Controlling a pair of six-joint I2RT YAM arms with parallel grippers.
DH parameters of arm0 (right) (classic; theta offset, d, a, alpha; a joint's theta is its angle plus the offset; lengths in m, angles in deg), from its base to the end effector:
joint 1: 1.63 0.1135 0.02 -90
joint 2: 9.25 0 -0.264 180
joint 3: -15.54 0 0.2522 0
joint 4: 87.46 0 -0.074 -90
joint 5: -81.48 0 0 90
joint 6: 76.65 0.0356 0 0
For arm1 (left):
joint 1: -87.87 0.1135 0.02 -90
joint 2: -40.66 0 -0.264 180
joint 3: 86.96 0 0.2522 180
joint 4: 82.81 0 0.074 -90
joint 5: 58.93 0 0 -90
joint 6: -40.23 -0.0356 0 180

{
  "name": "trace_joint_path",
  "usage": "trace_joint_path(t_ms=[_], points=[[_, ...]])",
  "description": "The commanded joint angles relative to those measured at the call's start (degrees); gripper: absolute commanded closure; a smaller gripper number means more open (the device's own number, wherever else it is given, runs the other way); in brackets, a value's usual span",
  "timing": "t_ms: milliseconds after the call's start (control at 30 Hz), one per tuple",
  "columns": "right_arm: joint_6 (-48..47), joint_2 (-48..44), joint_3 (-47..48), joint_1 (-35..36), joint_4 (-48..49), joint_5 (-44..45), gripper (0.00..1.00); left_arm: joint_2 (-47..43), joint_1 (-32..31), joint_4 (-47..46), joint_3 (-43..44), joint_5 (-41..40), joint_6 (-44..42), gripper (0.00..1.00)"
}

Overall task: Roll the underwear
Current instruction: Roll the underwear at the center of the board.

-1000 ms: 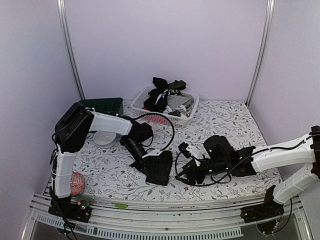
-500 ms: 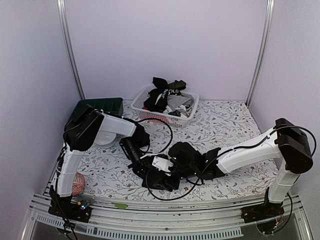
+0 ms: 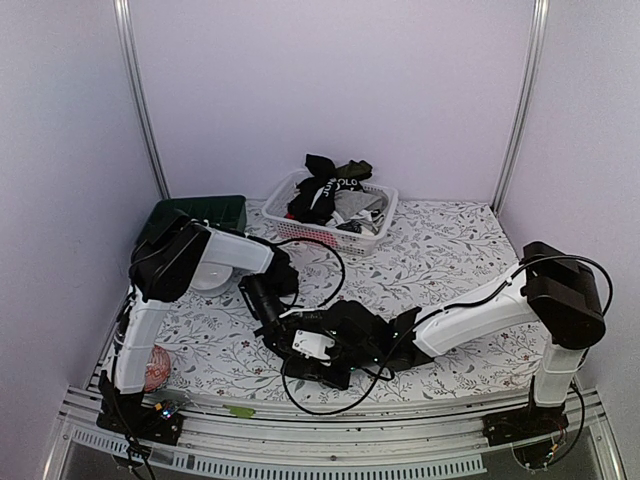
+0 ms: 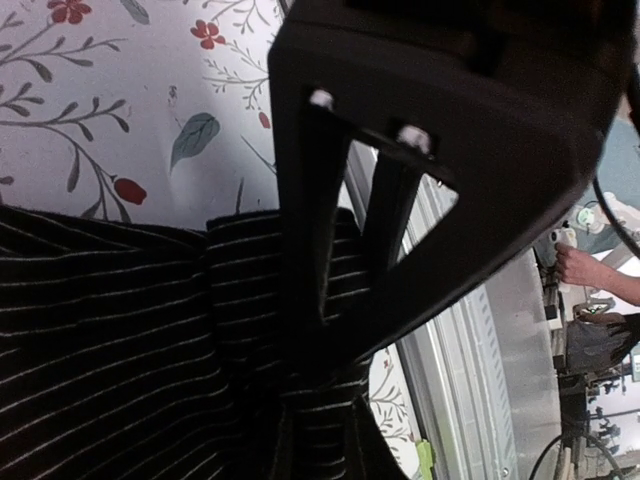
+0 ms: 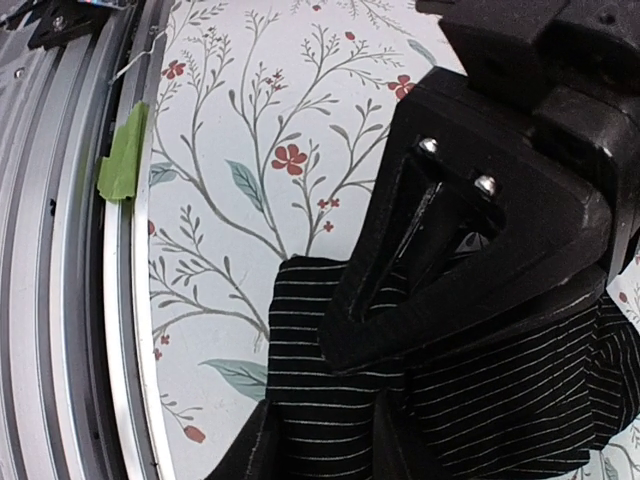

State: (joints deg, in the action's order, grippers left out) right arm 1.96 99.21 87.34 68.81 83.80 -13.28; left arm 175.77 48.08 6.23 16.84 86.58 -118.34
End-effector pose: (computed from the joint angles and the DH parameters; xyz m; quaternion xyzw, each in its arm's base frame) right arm 0.1254 0.3617 0.1354 -0.6173 0.6882 0.2203 0.3110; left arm 0.2693 -0.2625 0.0875 -0.6212 -0.5987 0.4929 0.1127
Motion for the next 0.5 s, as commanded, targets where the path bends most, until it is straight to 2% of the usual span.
trace_joint_path(t_ms=[0,100,133,200,233,300,367,467], points=[[0.7,2.8,0.6,0.6,-2.6,-0.4,0.72,2.1,0.8,-1.5,-0.5,-5.8,-0.7,0.86],[1.1,3.5,0.7,0.7,-4.5,-0.2,0.74,2.1,0.9,-1.6,-0.1,-5.8,-0.7,0.85],[1.3,3.6,0.7,0.7,-4.9,-0.4,0.78,2.2,0.9,-1.5,0.1,-5.8,-0.7,0.84],[1.5,3.9,0.9,0.7,-6.1,-1.0,0.93,2.4,0.9,-1.3,0.7,-5.8,-0.8,0.79],[2.0,4.0,1.1,0.7,-6.8,-1.3,1.00,2.2,1.0,-1.5,0.9,-5.7,-0.8,0.75],[3.6,4.1,1.7,0.6,-8.0,-2.4,1.00,0.9,1.6,-2.6,1.2,-4.2,-0.5,0.65],[6.7,4.0,2.2,0.5,-9.3,-5.9,1.00,-1.7,3.4,-4.6,1.5,-1.4,1.0,0.47],[13.6,3.5,1.7,-0.1,-9.2,-12.1,1.00,-8.8,8.0,-9.9,0.8,3.1,5.1,0.28]])
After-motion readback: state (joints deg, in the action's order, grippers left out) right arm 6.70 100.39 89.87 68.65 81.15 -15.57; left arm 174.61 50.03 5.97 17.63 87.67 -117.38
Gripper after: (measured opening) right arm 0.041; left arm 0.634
